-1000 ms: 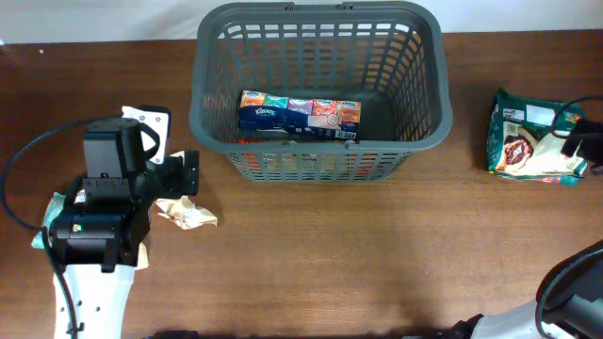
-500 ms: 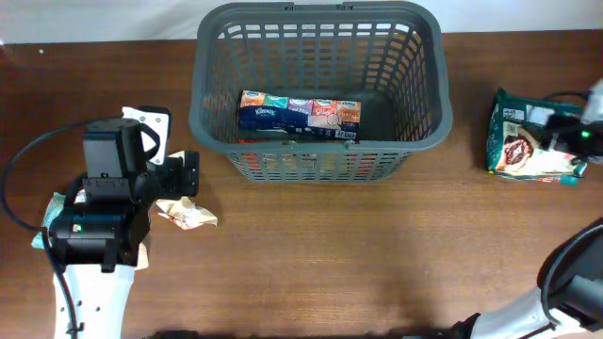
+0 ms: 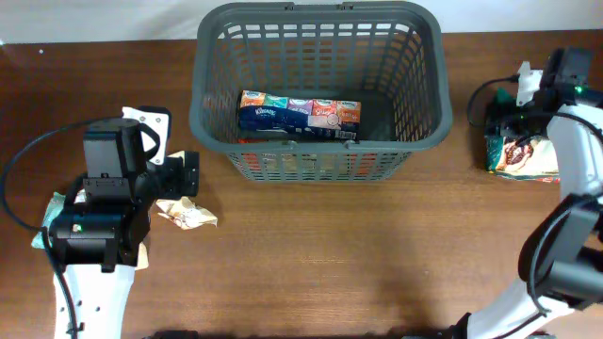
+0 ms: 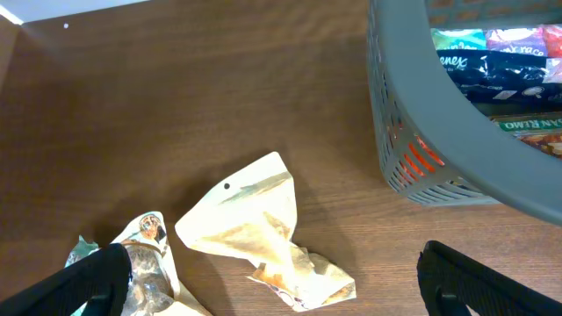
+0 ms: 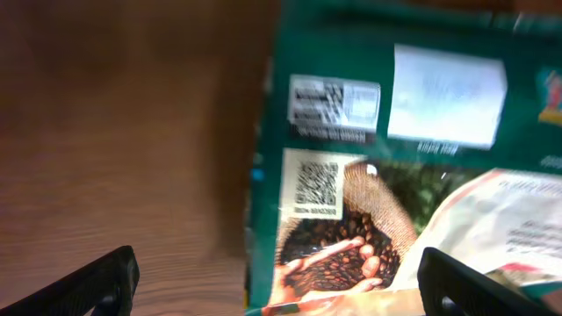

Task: Pack container
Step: 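Lower right gripper onto the green snack bag and grasp it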

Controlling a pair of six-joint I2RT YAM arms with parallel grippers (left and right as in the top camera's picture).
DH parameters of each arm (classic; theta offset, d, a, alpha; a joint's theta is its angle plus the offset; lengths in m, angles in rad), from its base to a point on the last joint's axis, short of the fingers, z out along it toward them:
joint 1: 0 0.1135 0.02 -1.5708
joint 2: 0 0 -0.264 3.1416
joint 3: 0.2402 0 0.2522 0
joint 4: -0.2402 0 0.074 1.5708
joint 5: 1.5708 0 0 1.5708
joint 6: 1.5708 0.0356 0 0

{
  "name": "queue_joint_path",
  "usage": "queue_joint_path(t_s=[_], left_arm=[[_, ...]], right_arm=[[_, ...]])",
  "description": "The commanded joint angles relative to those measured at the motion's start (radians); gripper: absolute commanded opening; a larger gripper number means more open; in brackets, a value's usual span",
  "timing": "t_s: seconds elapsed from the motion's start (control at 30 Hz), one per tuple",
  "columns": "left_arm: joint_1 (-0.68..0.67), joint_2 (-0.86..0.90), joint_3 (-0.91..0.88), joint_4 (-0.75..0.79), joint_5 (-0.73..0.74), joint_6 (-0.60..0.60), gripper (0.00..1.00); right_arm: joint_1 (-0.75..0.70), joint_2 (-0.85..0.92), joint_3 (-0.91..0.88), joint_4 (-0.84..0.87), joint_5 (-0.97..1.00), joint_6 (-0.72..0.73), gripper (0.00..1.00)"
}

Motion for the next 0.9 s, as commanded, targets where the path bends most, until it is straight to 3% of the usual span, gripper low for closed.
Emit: queue_joint_path(t_s=[0.0,0.87], left_arm=[[-0.003,0.002,0.008,0.000,0.014,0.016,0.99],[-0.003,0.002,0.008,-0.001,0.014,0.016,0.99]], right_arm=[[-0.018,0.053,-0.004,-0.005,0.057,0.053,0.99],[-0.023,0.111,-0.065,0.067,0.051,0.053,0.99]])
